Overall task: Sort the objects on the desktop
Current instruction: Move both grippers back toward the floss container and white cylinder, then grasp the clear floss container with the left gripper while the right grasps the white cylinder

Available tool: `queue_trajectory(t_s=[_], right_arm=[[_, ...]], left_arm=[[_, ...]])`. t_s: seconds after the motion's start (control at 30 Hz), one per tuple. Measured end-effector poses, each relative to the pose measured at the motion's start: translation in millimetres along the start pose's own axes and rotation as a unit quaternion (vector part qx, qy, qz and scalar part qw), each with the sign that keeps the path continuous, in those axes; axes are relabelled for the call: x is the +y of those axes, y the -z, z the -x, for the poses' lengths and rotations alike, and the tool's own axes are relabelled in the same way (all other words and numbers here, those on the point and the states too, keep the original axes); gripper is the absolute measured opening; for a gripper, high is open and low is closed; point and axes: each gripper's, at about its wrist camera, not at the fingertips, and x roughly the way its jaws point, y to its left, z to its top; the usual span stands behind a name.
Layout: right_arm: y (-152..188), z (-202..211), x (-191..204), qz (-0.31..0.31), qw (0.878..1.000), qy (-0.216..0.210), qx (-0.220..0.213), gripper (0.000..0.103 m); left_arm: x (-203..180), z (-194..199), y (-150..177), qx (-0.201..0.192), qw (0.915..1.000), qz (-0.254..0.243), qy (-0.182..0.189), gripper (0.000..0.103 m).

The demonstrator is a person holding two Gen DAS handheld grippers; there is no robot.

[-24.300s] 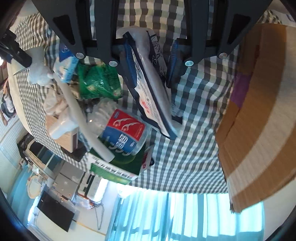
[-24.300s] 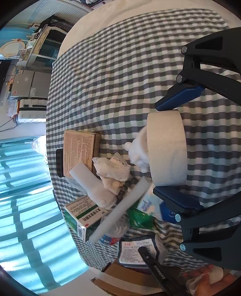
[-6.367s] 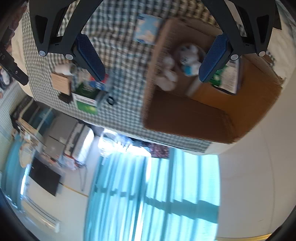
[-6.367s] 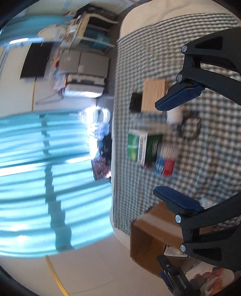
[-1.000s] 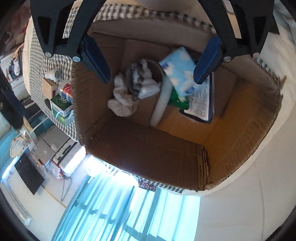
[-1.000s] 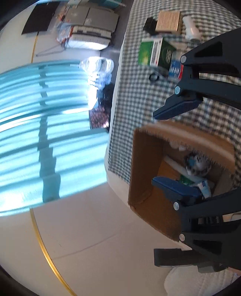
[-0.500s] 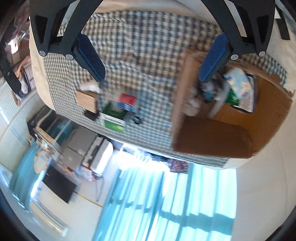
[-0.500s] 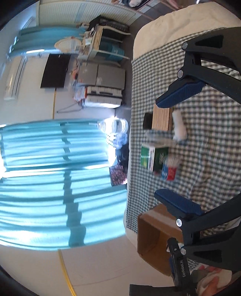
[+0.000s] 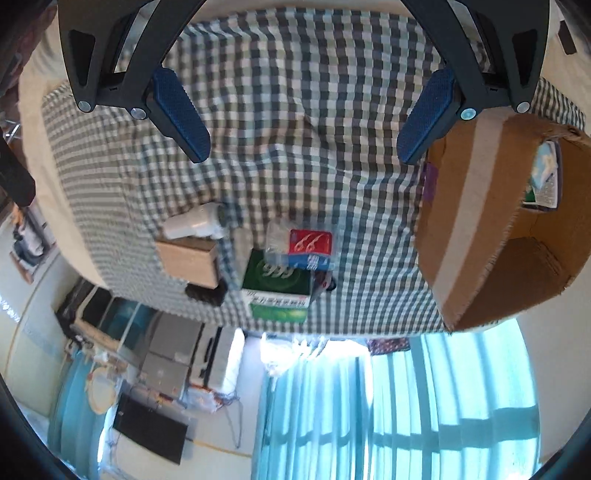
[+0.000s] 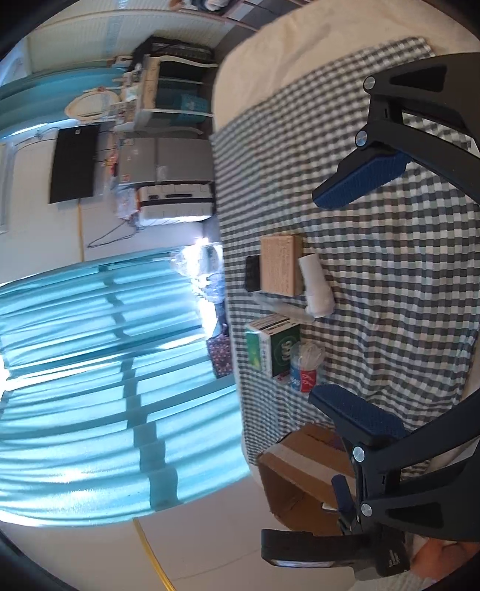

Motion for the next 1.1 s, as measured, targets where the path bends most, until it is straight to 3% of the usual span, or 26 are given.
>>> queue_trajectory(t_s=[0.13,0.3,0.43,0.7,1.1], right_arm=[[10.6,-46.3,-11.1,-0.010,0.999,-0.001,0.039,0.097],[18.6,-104.5,-9.0,0.042,0.995,-0.009,0.092,0.097],[20.2,-139.6,-10.7,0.077,0.991,0.011,0.113,0.097],[18.5,-185.9,-2.9,0.130,0.984,0.003,0.118,0.097],[20.1,-220.2,4.6,0.155,0.980,0.004,0.123,0.097]], left_arm=[[6.4,-33.2,-0.8,0.010,0.9999,0.013,-0.002,0.103],[7.0,-72.0,-12.6,0.019,0.9996,0.020,0.005,0.103],[8.9,-104.0,-26.1,0.019,0.9992,0.032,0.013,0.103],[22.1,-142.3,-37.8,0.016,0.9960,0.065,0.059,0.103],[11.4,-163.9,-47.3,0.001,0.9974,0.034,0.064,0.103]])
